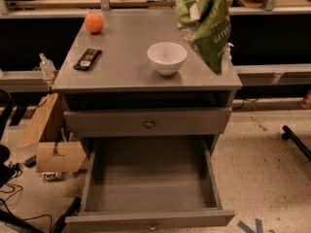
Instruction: Place green jalapeno chip bag into middle drawer
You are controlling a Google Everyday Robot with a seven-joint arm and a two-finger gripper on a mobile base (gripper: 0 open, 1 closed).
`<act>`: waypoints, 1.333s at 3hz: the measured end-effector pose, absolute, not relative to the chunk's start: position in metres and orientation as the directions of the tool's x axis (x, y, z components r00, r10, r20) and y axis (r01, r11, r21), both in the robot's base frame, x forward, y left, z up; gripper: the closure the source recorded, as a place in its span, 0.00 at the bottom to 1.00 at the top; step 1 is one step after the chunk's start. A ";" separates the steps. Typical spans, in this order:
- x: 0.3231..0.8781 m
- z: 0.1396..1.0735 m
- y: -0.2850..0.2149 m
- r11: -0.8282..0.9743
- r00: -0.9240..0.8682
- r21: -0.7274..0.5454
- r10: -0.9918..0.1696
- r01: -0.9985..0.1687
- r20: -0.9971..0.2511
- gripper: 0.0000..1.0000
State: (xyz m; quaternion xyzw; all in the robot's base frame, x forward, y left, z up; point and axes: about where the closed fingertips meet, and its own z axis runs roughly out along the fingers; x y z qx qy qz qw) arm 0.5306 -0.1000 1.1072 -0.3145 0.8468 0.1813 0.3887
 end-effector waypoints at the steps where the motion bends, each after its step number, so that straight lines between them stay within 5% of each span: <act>1: 0.576 1.142 -0.100 0.749 -0.438 -0.028 -0.416 -0.662 -0.797 1.00; 3: 0.668 1.175 -0.089 0.784 -0.375 -0.075 -0.376 -0.616 -0.847 1.00; 4: 0.671 1.177 -0.087 0.787 -0.371 -0.076 -0.370 -0.612 -0.852 1.00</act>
Offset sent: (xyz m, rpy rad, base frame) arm 0.1613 0.0113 0.1120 -0.0401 -0.2456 -0.0377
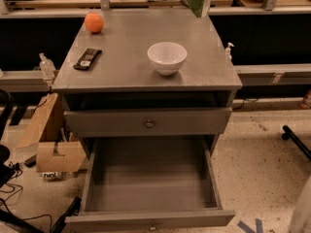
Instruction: Place green jalapeno chip bag into middle drawer
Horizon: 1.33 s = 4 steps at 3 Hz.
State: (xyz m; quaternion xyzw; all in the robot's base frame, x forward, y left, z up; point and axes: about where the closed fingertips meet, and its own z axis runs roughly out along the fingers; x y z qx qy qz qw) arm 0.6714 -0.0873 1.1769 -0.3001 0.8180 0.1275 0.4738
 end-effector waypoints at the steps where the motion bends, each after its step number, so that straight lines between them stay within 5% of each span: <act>1: 0.674 1.173 -0.085 0.794 -0.375 -0.078 -0.368 -0.602 -0.851 1.00; 4: 0.823 1.137 -0.043 0.851 -0.263 -0.217 -0.375 -0.479 -0.889 1.00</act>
Offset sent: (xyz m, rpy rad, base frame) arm 0.0994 0.0464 -0.0131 0.0318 -0.1478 -0.0678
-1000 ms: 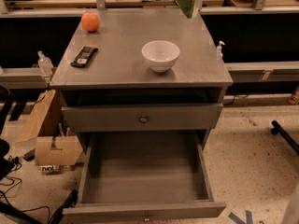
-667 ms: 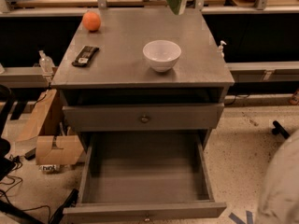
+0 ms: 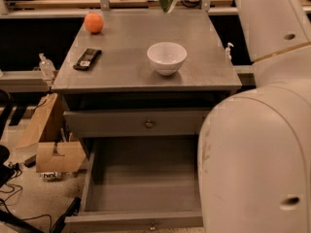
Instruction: Place green jalapeno chip bag into middle drawer
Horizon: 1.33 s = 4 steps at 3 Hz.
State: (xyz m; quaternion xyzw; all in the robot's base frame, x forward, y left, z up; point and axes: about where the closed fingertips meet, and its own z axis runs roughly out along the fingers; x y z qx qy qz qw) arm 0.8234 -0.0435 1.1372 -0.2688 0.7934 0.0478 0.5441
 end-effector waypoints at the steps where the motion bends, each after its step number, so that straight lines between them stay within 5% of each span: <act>1: 0.854 1.116 -0.044 0.878 -0.285 -0.217 -0.358 -0.427 -0.889 1.00; 3: 0.891 1.074 -0.023 0.893 -0.333 -0.234 -0.371 -0.385 -0.867 1.00; 4: 0.894 1.069 -0.020 0.891 -0.338 -0.237 -0.376 -0.386 -0.863 0.86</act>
Offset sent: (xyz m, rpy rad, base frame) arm 0.0893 0.0106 -0.0555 0.0203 0.0198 -0.1511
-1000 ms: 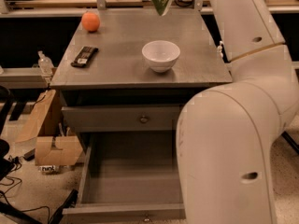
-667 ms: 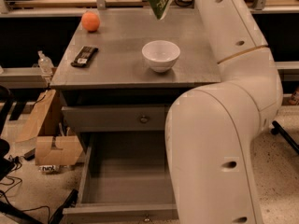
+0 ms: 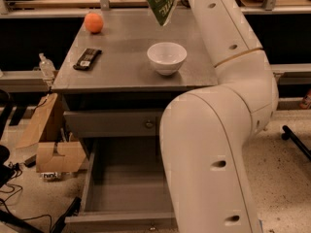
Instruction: Place green jalapeno chip bag into middle drawer
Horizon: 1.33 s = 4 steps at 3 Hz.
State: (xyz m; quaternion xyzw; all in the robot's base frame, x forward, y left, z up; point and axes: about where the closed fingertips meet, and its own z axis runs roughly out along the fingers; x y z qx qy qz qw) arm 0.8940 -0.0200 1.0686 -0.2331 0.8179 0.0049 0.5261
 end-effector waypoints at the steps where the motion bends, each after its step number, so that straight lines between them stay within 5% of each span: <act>1: 0.895 1.065 -0.017 0.890 -0.340 -0.237 -0.378 -0.390 -0.861 0.63; 4: 0.899 1.055 -0.011 0.886 -0.349 -0.236 -0.385 -0.399 -0.854 0.00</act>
Offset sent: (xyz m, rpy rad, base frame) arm 0.0013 0.0027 -0.0036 -0.0017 0.0045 0.0028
